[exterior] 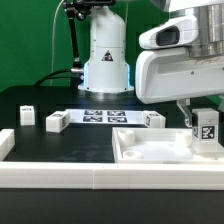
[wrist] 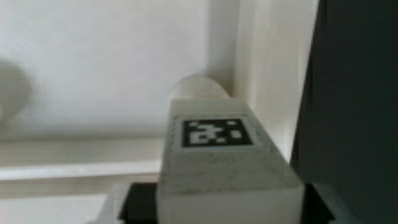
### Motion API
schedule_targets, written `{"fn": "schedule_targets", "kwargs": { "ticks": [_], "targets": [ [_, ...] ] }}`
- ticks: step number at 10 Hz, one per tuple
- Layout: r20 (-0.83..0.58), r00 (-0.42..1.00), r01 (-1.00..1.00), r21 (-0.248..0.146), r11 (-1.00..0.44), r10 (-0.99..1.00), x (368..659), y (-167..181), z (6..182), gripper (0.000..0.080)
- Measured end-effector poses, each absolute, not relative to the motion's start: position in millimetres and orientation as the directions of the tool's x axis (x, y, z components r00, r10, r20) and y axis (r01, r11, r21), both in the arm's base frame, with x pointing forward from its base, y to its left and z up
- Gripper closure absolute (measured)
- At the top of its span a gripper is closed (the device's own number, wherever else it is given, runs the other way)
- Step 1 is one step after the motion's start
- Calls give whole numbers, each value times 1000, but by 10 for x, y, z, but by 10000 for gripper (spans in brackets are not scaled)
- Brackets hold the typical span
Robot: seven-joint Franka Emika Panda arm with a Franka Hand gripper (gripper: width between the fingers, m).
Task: Assemble one leg
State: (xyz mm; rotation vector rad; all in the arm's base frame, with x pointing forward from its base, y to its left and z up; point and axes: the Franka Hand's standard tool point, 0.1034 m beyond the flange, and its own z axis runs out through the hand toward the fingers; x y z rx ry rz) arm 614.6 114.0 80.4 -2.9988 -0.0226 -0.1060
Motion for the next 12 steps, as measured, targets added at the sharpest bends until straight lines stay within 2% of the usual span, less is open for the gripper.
{"fn": "schedule_targets", "kwargs": {
  "ticks": [2,4,5,8,10,12],
  "targets": [
    [69,998,4,-141,-990,-6,6146,1139,804,509],
    [40,960,-267,-152,-951,-276,6127,1142,799,509],
    [11,900,-430,-145,-891,-436,6089,1152,794,509],
    [-25,693,-718,-119,-686,-720,6071,1194,786,509],
    [-44,567,-821,-110,-561,-822,6078,1202,784,509],
    [-47,540,-839,-109,-533,-841,6079,1202,785,509]
  ]
}}
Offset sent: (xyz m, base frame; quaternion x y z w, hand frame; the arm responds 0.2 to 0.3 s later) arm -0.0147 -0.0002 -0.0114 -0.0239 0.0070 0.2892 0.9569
